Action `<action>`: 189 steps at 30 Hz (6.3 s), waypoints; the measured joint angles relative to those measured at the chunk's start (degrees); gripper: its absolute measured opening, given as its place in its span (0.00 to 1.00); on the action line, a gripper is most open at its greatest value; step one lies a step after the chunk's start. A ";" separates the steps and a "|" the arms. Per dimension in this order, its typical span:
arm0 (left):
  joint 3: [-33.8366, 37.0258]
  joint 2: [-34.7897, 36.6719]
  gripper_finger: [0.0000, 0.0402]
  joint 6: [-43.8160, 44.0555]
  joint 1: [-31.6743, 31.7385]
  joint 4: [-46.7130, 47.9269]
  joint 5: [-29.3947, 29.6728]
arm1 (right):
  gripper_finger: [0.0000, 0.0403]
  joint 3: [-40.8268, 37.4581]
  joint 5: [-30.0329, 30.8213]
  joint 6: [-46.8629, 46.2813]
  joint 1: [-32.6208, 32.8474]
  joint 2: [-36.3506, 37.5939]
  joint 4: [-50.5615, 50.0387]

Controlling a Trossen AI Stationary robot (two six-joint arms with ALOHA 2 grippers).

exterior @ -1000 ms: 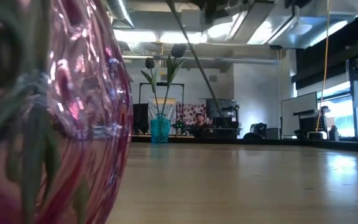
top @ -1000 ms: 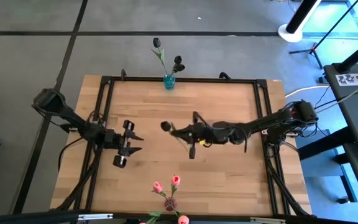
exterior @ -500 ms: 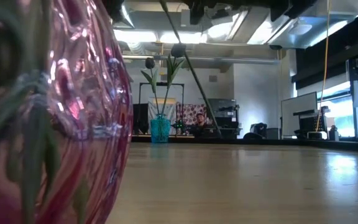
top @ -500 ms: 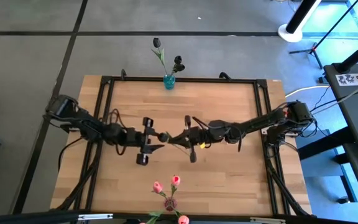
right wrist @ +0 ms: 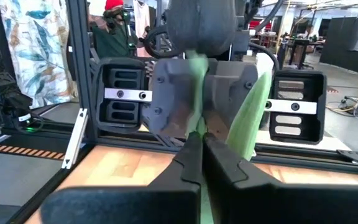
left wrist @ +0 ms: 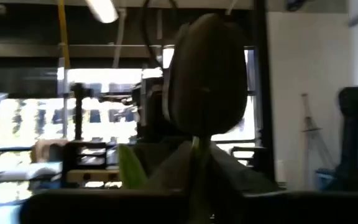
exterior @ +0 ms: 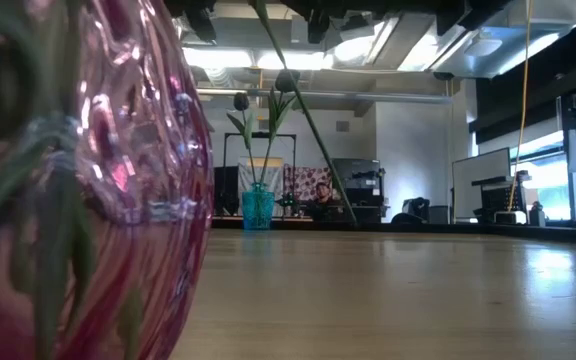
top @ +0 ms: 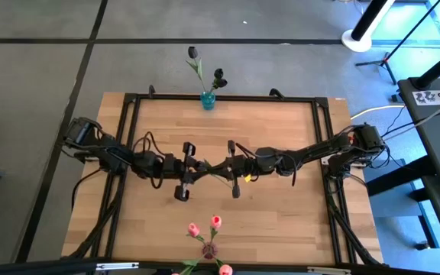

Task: Sort flowers into vase by color
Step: Put the black flower into the blue vase, then return to Home Position

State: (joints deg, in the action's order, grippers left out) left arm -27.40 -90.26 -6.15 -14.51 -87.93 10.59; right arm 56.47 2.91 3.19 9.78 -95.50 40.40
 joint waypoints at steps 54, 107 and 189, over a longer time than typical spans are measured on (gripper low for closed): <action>-20.92 15.87 0.01 13.56 69.42 42.07 -34.34 | 0.57 6.16 8.03 -4.36 2.21 6.32 -14.84; -22.51 9.88 0.21 10.78 69.57 53.27 -38.53 | 0.57 6.16 6.93 -4.05 0.94 6.87 -14.83; -23.34 36.87 0.39 4.40 45.88 115.83 -9.97 | 0.57 6.16 -11.46 1.84 -3.05 9.76 -10.80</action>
State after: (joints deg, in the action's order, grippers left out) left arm -50.74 -53.39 -1.75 31.37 27.90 0.61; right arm 62.63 -8.55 5.03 6.73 -85.74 29.60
